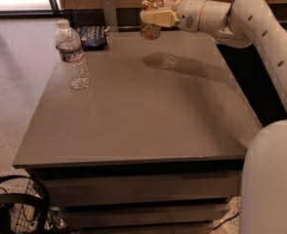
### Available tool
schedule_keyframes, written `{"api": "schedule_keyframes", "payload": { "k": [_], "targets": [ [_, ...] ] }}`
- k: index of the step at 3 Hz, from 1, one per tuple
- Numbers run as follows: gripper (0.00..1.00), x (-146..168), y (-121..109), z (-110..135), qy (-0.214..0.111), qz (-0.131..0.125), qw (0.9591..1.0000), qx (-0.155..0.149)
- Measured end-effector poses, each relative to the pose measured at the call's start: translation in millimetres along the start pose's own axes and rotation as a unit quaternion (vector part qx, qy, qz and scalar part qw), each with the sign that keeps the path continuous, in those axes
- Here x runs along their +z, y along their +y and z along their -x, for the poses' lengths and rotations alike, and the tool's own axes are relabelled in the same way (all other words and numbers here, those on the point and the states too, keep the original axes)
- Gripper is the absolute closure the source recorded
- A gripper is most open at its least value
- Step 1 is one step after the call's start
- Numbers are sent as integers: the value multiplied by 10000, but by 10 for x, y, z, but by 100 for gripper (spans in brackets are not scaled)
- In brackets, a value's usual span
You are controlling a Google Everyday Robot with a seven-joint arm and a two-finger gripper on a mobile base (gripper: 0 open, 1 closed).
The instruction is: Move orange can near blue chip bag
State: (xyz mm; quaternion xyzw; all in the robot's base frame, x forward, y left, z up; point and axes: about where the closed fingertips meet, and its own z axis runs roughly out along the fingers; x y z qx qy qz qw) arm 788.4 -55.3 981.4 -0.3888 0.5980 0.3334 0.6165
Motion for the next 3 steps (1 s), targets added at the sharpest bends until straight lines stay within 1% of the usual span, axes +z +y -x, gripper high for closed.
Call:
{"api": "schedule_keyframes", "payload": {
  "k": [1,2,3],
  "targets": [
    [100,191,-299,-210,79,-122,9999,-37],
    [100,324,-380,-368,254,-149,9996,-39],
    [100,489,-312,-504,352,-44,9994,35]
  ]
}}
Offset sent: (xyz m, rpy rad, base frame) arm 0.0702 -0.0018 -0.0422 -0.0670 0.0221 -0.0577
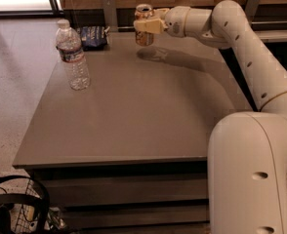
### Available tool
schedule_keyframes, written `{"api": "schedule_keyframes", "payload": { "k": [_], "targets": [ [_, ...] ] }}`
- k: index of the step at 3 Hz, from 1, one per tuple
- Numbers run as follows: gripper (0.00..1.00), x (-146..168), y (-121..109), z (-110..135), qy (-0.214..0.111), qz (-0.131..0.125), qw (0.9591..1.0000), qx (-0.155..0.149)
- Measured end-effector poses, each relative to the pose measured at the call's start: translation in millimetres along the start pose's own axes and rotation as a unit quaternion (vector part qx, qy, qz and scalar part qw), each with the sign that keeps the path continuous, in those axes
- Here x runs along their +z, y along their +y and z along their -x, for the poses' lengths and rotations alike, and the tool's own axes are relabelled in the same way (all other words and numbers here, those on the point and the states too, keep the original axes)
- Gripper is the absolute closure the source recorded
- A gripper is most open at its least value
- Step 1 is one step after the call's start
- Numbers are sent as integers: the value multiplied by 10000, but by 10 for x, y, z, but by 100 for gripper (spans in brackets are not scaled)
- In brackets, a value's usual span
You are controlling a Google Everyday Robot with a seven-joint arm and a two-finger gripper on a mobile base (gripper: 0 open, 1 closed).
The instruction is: Move orange can near blue chip bag
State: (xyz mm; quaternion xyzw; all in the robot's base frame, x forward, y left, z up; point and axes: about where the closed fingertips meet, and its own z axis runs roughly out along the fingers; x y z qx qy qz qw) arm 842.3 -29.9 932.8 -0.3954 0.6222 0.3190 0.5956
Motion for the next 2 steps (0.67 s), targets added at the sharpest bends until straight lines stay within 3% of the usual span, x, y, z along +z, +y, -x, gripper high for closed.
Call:
{"api": "schedule_keyframes", "payload": {
  "k": [2],
  "targets": [
    [100,412,286,-158,-142,422,9985,304]
  ]
}}
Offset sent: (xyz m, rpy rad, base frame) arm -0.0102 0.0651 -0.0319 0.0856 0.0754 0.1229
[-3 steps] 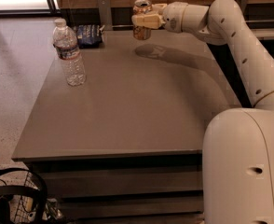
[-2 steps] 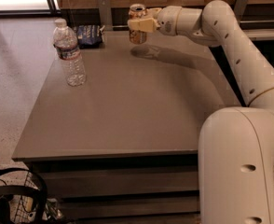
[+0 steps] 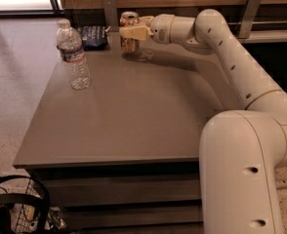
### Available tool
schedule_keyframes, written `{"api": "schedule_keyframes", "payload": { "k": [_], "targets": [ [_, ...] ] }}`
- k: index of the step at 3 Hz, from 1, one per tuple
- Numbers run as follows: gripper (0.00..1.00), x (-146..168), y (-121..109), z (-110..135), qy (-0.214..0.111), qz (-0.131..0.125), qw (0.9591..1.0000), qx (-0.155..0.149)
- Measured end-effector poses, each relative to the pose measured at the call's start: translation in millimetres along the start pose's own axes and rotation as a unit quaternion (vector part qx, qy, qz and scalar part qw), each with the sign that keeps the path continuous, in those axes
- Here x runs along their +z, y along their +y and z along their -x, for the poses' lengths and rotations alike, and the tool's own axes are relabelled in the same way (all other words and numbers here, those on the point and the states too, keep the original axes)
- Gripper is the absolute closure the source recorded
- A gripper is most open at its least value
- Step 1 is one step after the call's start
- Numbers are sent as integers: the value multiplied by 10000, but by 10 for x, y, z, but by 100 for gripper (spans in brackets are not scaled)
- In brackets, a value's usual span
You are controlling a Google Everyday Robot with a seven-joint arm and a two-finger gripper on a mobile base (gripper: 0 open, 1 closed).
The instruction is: Move orange can near blue chip bag
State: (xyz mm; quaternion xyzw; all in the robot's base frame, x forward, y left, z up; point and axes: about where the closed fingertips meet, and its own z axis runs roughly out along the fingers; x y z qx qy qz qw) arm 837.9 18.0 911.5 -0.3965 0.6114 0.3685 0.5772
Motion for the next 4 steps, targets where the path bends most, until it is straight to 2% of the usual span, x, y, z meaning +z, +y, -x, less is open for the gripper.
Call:
{"api": "schedule_keyframes", "payload": {
  "k": [2,3,4],
  "targets": [
    [97,197,148,-207,208,123,9995,194],
    [66,232,167,-208,204,151,9995,196],
    [43,259,182,-213,204,171,9994,201]
  ]
}}
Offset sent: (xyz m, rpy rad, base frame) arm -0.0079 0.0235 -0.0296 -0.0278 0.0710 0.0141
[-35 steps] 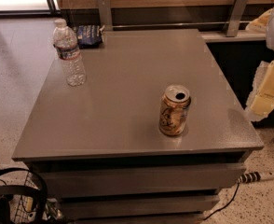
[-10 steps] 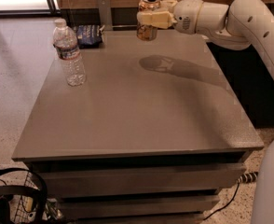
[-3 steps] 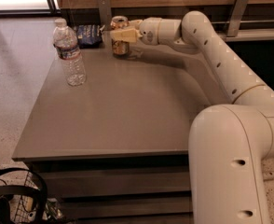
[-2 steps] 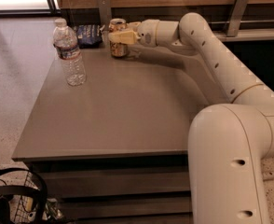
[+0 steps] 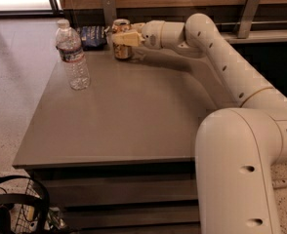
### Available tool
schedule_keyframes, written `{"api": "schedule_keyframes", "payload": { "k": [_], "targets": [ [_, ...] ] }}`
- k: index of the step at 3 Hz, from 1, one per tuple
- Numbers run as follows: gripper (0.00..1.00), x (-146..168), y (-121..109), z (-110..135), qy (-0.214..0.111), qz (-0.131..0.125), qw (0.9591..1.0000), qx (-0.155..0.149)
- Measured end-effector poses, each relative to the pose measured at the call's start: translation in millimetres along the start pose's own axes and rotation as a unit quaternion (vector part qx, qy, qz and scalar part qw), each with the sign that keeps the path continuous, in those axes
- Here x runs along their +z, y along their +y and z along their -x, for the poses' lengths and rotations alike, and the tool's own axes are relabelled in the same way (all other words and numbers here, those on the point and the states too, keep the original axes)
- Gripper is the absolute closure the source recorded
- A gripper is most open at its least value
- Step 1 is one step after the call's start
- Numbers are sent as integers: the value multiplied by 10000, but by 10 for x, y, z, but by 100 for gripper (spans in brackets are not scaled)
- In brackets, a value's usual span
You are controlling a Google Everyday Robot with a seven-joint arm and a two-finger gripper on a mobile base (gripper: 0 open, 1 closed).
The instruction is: Move orange can near blue chip bag
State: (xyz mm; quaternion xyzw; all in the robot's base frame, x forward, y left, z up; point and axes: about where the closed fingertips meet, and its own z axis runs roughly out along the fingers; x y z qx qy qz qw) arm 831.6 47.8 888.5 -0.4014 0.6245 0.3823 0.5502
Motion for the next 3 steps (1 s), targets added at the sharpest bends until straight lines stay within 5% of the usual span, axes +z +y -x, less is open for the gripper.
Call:
{"api": "schedule_keyframes", "payload": {
  "k": [1,2,3],
  "targets": [
    [12,47,24,-6,1,34,10000,7],
    [0,72,37,-9,1,53,10000,11],
    [0,73,37,-10,1,53,10000,11]
  ]
}}
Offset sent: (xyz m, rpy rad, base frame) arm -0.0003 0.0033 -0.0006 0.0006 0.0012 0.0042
